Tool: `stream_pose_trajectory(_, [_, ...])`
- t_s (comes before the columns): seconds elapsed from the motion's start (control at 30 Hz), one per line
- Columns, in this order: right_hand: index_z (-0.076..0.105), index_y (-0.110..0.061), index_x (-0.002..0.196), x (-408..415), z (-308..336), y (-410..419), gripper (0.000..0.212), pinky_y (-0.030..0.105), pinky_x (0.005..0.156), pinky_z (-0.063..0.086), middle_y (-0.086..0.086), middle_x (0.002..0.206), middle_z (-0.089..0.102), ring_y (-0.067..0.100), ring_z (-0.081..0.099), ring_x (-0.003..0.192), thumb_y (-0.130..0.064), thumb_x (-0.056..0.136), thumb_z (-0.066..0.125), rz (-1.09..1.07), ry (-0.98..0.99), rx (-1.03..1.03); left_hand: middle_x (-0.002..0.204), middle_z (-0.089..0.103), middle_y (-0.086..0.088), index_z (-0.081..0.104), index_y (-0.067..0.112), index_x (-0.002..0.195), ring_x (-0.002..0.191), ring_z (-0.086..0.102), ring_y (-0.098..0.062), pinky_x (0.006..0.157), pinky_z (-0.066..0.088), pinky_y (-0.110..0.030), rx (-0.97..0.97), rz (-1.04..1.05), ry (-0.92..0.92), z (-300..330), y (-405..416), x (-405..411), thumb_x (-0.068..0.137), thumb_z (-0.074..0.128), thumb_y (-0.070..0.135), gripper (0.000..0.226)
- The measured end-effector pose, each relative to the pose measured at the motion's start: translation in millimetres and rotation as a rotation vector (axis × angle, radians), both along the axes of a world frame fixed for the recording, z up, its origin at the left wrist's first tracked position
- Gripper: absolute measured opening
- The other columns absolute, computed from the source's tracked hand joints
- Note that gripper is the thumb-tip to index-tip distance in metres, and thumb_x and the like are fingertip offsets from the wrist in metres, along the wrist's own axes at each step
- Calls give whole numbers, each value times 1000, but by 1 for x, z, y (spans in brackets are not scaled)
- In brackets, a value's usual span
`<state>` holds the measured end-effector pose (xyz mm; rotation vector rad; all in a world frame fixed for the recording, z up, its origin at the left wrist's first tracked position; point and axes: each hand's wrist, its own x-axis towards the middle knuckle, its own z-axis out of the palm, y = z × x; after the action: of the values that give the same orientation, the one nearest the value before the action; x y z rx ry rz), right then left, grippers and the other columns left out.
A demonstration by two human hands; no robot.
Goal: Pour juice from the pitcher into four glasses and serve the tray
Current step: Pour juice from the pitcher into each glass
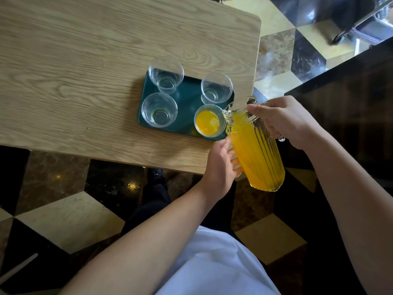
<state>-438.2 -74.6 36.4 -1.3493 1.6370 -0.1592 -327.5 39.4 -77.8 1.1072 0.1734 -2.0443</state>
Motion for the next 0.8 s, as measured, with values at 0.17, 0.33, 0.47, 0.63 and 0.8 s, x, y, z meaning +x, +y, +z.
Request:
stream_pose_trajectory(0.17, [58,-5,77,4,1,-4,47,32,52,27,3,54,34,19,28,47,-47,88,76,68,47,47,127,65,-17,51,21,139,117,62,-36,85,56,-53,46,113,62,0,5,-6,102,28,32,44])
stream_pose_trajectory(0.33, [57,-13,72,12,-6,-1,42,31,52,29,-1,48,37,17,30,42,-47,89,75,117,144,58,132,63,-19,49,22,142,120,61,-38,92,54,-56,71,132,125,-2,15,-8,100,28,32,48])
stream_pose_trajectory(0.47, [58,-3,72,18,-11,0,54,31,53,28,-8,41,34,13,29,37,-53,87,73,141,218,35,131,64,-19,50,25,141,119,62,-39,93,52,-59,104,133,156,-3,19,-5,97,29,35,50])
stream_pose_trajectory(0.63, [68,9,101,23,-14,0,63,25,45,33,-8,37,38,7,34,31,-53,87,73,140,255,42,133,63,-20,53,28,139,121,60,-41,98,47,-65,112,135,191,-4,21,-2,95,31,37,50])
stream_pose_trajectory(0.8, [63,14,96,25,-18,0,68,26,45,33,0,47,40,12,35,35,-52,87,73,150,248,45,137,60,-20,52,29,140,125,56,-43,104,40,-68,80,126,228,-4,25,1,97,30,39,50])
